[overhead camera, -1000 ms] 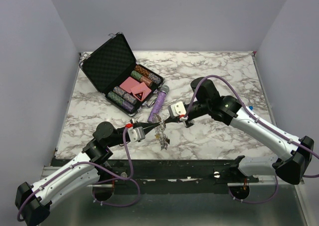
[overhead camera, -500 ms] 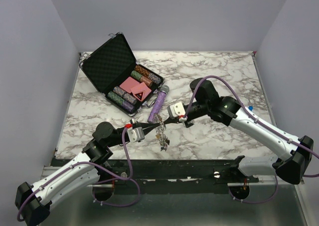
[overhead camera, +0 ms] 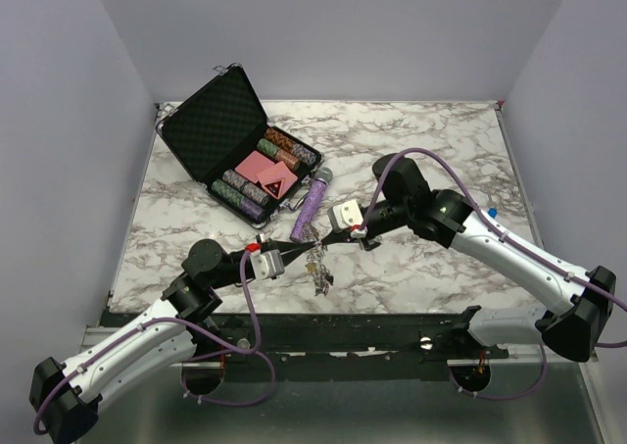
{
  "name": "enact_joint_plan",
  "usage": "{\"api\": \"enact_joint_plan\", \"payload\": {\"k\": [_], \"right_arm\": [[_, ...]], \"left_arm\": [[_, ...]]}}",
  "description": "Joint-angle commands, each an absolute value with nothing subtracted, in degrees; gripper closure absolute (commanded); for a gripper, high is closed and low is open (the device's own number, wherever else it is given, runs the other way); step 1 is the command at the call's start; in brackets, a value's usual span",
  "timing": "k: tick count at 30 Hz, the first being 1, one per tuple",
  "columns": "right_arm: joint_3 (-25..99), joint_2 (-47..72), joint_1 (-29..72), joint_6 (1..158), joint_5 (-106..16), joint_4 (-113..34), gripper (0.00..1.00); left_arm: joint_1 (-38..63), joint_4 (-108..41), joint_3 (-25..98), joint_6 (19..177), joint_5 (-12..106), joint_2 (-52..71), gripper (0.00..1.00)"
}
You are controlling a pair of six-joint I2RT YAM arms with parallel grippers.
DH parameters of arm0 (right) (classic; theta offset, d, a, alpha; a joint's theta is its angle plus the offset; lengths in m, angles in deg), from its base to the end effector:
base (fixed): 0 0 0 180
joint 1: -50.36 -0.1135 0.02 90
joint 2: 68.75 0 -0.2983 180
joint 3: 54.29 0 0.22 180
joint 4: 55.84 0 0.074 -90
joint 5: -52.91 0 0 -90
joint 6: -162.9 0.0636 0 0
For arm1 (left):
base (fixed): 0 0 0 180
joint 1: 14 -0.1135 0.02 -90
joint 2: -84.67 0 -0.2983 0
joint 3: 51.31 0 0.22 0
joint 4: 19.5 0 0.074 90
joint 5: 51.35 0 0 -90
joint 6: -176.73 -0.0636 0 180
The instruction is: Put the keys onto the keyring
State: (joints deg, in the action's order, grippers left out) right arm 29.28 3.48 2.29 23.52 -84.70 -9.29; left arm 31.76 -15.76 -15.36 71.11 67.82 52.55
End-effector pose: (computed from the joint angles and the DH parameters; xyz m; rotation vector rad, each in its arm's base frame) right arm 0.1255 0.2101 0.3734 -1.8331 0.9910 0.8841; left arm 0.0582 -0.1042 0.3039 1.1051 1.0221 -0.7909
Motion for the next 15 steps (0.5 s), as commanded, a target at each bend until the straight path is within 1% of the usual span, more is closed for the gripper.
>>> {"api": "enact_joint_plan", "payload": {"k": [1,15], "right_arm": [[30.1,4.1,1.2,25.0,-85.4,-10.7,1.00],[32.0,5.1,0.9,26.6,-84.5,-9.1,1.00]], "left_arm": [[31.7,-13.4,-14.0,71.3,69.3,52.5,1.00],[31.7,-16.3,-12.5,71.2,68.6,51.6,1.00]]}}
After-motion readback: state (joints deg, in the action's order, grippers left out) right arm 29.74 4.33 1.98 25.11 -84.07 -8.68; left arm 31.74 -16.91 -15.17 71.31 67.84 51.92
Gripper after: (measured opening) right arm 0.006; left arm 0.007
